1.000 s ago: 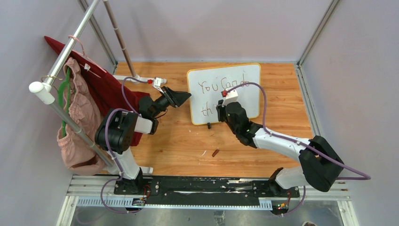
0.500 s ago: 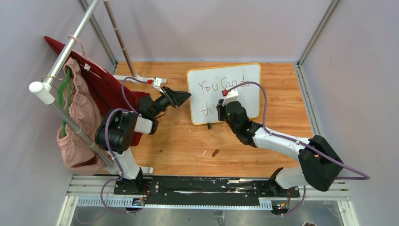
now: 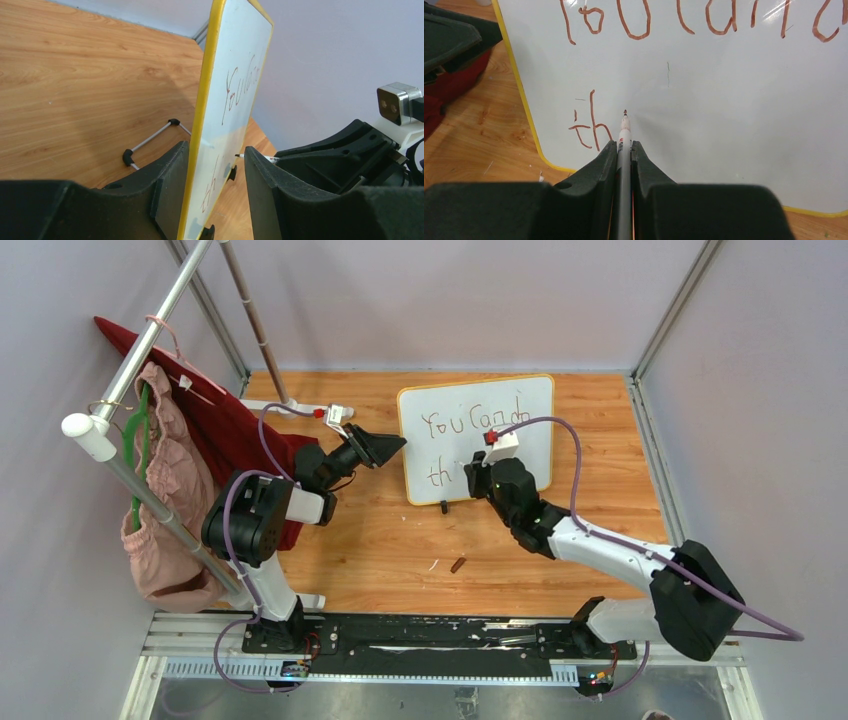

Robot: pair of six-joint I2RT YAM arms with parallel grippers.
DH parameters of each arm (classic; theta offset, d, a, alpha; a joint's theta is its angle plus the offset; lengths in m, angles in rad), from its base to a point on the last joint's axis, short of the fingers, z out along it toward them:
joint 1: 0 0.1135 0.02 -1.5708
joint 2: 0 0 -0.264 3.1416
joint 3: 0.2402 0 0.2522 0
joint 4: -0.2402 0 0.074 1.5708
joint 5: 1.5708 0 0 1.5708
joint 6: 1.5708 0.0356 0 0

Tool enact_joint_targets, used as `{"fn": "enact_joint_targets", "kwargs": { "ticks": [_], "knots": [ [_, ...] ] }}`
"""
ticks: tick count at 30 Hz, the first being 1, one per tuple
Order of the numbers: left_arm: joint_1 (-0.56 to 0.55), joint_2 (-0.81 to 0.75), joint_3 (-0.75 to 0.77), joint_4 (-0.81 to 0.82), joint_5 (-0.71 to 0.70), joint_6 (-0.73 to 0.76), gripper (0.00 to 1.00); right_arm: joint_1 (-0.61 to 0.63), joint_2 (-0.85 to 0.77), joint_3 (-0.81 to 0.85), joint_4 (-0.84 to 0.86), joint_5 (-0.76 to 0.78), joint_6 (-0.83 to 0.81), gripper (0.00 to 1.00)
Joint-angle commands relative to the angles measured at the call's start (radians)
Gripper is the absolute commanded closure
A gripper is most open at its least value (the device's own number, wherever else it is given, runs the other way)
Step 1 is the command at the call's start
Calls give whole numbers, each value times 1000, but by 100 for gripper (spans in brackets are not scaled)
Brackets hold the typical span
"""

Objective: Write a sentence on the whiteboard

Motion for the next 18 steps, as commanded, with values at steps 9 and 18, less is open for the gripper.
{"fn": "enact_joint_targets", "kwargs": {
  "ticks": [9,18],
  "knots": [
    [1,17,-20,-2,20,-28,50,-10,9,-32,-12,-37,30,100],
    [2,19,-18,-4,21,-27,50,-10,41,-7,-15,-35,26,100]
  ]
}}
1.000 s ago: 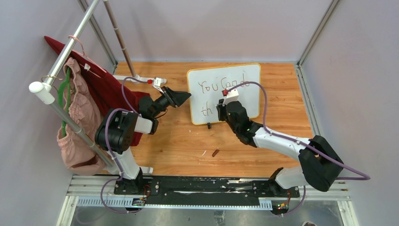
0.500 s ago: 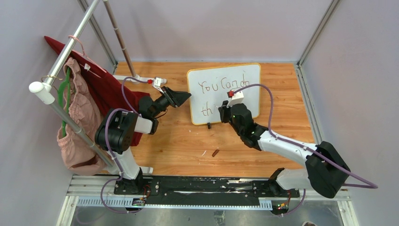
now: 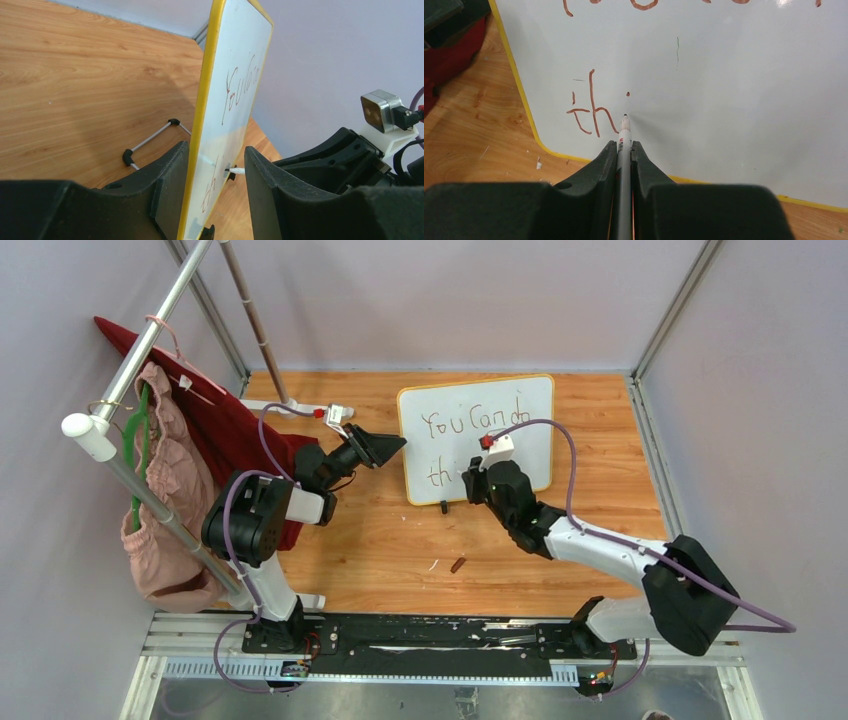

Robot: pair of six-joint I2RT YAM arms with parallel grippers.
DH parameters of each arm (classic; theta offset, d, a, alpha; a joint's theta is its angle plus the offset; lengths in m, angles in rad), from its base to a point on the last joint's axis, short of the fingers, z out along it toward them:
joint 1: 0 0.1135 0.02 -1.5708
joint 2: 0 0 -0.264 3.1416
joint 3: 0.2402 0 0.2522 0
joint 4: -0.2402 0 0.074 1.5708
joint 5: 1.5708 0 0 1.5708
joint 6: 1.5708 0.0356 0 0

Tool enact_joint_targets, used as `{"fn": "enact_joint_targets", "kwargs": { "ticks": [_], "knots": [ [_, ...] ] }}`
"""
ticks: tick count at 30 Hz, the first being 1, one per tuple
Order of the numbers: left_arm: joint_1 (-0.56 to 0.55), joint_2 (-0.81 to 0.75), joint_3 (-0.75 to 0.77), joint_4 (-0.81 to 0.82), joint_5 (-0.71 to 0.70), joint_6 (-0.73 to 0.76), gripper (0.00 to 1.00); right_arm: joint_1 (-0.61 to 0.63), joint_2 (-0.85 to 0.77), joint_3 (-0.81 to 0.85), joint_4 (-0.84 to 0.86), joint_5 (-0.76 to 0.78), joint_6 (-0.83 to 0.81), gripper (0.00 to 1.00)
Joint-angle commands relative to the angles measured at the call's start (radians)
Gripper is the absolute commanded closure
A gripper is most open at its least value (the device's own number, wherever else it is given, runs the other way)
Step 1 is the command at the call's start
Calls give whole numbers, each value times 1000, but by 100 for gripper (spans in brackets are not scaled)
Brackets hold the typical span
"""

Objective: Write a sentence on the whiteboard

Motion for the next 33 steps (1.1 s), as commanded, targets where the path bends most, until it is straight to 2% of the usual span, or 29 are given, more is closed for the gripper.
{"fn": "enact_joint_targets", "kwargs": {
  "ticks": [1,19,33],
  "knots": [
    [2,19,-19,-4,21,-27,50,-11,20,16,-3,4,7,100],
    [1,18,-19,-6,21,-27,50,-10,55,25,20,28,5,100],
    [2,15,-20,-4,21,-28,50,-11,31,-43,4,16,35,100]
  ]
}}
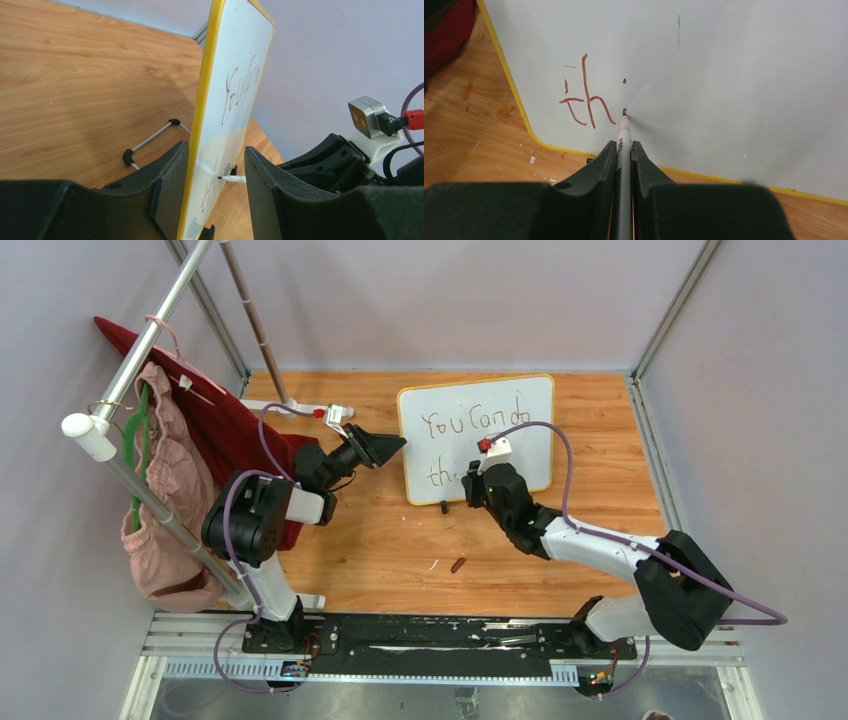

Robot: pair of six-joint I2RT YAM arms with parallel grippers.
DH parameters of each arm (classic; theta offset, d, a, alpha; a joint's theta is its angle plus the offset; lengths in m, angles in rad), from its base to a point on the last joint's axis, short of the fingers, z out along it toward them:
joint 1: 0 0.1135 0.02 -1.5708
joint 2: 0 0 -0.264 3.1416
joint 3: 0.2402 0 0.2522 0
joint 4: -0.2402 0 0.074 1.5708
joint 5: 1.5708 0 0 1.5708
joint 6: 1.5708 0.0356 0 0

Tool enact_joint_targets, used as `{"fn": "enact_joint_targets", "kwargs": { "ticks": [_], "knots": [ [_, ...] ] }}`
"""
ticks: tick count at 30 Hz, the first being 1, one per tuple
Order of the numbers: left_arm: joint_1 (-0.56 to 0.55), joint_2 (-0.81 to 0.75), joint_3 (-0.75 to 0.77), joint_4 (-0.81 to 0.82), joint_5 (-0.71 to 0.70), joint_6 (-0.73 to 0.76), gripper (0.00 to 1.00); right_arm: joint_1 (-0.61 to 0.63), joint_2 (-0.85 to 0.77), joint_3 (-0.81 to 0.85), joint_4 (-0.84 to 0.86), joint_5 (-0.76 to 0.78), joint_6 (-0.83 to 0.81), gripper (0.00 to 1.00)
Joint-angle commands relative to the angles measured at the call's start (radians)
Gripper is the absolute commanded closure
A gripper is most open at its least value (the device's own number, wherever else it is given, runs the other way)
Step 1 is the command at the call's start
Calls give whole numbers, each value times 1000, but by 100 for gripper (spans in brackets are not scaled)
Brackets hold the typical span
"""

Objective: Write a sentence on the whiteboard

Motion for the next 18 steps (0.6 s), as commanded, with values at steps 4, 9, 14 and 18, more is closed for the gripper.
{"fn": "enact_joint_targets", "kwargs": {
  "ticks": [4,9,14,18],
  "knots": [
    [0,15,-20,-4,22,-28,50,-9,-13,-47,-12,7,29,100],
    [0,17,-19,-4,21,-28,50,-5,-16,-56,-17,3,36,100],
    [1,18,-21,-4,22,-28,50,-4,-38,-59,-17,2,49,100],
    [0,14,-21,-5,22,-26,50,-4,-114,-48,-29,1,54,100]
  ]
}}
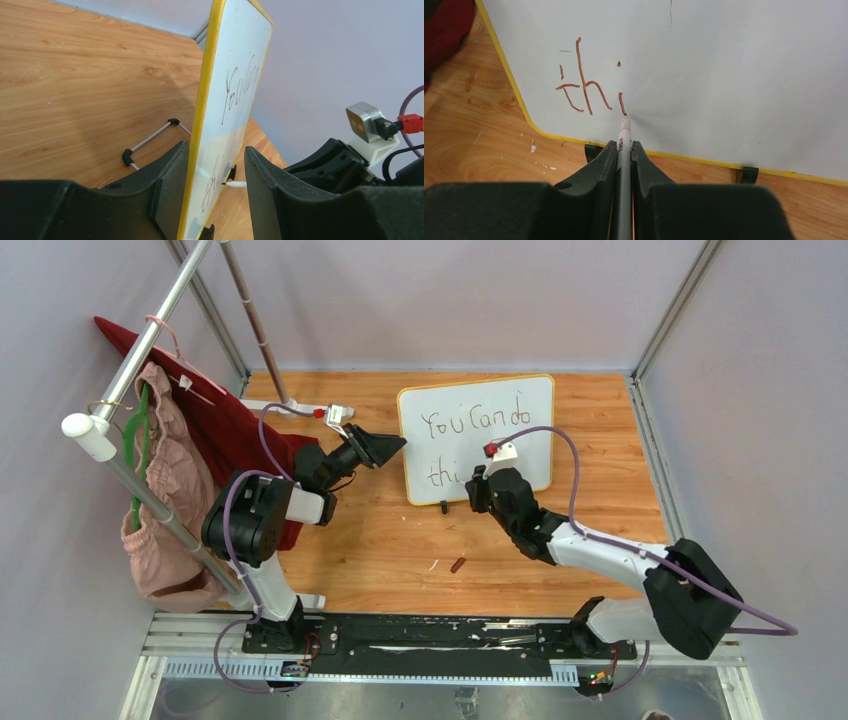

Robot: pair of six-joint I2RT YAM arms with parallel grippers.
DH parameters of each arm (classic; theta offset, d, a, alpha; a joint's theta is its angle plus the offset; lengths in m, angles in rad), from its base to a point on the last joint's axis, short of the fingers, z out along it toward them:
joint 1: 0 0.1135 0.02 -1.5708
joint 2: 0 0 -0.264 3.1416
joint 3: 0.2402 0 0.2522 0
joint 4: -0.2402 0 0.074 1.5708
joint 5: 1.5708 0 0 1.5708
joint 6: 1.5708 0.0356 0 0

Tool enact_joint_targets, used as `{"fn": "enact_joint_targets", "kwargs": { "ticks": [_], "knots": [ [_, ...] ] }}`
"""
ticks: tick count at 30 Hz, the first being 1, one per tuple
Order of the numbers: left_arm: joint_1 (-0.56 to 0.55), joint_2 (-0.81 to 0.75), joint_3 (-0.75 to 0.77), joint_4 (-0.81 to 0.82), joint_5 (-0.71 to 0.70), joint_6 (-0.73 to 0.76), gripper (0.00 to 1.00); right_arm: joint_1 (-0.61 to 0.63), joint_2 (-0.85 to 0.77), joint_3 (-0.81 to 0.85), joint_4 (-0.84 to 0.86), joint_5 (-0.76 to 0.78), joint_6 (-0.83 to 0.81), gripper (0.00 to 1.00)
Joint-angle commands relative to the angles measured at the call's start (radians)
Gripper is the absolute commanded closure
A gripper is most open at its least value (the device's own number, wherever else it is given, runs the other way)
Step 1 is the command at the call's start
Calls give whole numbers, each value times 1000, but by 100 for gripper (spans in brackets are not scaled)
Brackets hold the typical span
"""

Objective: Write a sentence on the whiteboard

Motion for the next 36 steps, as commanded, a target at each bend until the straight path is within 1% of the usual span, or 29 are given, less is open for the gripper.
{"fn": "enact_joint_targets", "kwargs": {
  "ticks": [1,7,11,18,24,27,32,36],
  "knots": [
    [1,14,-22,-5,19,-24,50,-5,-99,8,-26,12,14,100],
    [1,9,-26,-18,11,-13,50,-4,-196,22,-66,8,-22,100],
    [1,6,-25,-39,6,3,48,-5,-255,3,-75,4,-71,100],
    [0,11,-31,-43,2,11,45,-4,-309,-36,-55,5,-163,100],
    [2,22,-33,-49,-4,15,45,-3,-281,-51,-38,39,-251,100],
    [2,30,-36,-39,-7,10,44,10,-263,-57,-14,81,-287,100],
    [2,36,-42,-33,-17,8,44,51,-222,-34,18,168,-336,100],
    [2,31,-49,-32,-17,8,44,94,-156,-3,68,233,-413,100]
  ]
}}
